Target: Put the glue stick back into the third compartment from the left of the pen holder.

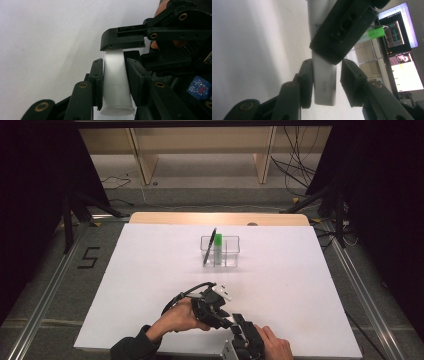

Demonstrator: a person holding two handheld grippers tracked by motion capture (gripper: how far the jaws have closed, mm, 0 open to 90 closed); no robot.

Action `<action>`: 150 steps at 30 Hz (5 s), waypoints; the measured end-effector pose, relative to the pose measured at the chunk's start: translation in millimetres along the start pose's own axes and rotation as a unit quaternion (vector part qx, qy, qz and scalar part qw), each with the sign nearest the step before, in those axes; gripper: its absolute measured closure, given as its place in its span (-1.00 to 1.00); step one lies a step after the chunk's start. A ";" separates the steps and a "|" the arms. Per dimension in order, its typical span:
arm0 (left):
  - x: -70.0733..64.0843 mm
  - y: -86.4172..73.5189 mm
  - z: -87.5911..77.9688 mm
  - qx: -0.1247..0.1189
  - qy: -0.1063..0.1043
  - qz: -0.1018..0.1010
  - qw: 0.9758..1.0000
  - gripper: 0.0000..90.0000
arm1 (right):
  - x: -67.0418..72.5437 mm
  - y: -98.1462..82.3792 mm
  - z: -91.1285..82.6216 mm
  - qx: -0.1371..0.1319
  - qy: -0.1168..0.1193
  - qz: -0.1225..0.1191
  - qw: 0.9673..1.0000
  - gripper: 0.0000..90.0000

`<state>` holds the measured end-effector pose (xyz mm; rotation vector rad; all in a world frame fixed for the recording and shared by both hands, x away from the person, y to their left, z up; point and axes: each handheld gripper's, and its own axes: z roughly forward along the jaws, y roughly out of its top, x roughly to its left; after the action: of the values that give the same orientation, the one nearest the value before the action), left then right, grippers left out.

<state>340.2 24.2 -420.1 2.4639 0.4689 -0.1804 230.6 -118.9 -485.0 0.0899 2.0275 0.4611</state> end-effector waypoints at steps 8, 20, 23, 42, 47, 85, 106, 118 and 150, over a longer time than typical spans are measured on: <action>1.1 0.1 -1.1 -0.002 -0.004 -0.006 1.000 0.49 | 2.8 0.9 -0.1 0.003 -0.009 -0.022 1.000 0.54; 4.1 -1.7 3.1 0.005 -0.013 -0.015 1.000 0.41 | 6.7 1.4 1.6 0.008 -0.013 -0.053 0.998 0.58; 4.0 -2.4 0.6 -0.001 -0.012 -0.019 1.000 0.19 | 5.1 0.8 0.9 0.005 -0.012 -0.046 0.999 0.58; 17.4 -23.4 -34.6 -0.036 0.008 -0.039 0.999 -0.36 | 2.8 -1.4 -1.0 0.002 -0.016 -0.029 0.999 0.58; 21.1 -33.4 -49.5 -0.068 0.005 -0.045 0.997 -0.40 | 1.9 -3.5 0.8 0.005 -0.012 -0.021 1.000 0.58; 33.8 -126.7 -56.8 -0.298 0.106 -0.113 0.942 -0.50 | -54.5 -38.8 5.6 -0.058 0.109 0.334 0.934 0.59; 30.9 -135.0 -54.1 -0.301 0.146 -0.105 0.937 -0.63 | -103.9 -63.3 47.6 -0.108 0.199 0.543 0.809 0.58; 32.1 -136.2 -53.7 -0.310 0.145 -0.107 0.934 -0.64 | -128.3 -56.5 73.6 -0.111 0.187 0.562 0.798 0.58; 33.2 -136.6 -53.2 -0.307 0.146 -0.106 0.934 -0.64 | -184.3 -34.2 151.9 -0.073 0.133 0.559 0.815 0.58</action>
<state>321.0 167.7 -460.6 1.8231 0.7863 0.2243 455.9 -154.6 -406.4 1.2252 2.0090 1.4145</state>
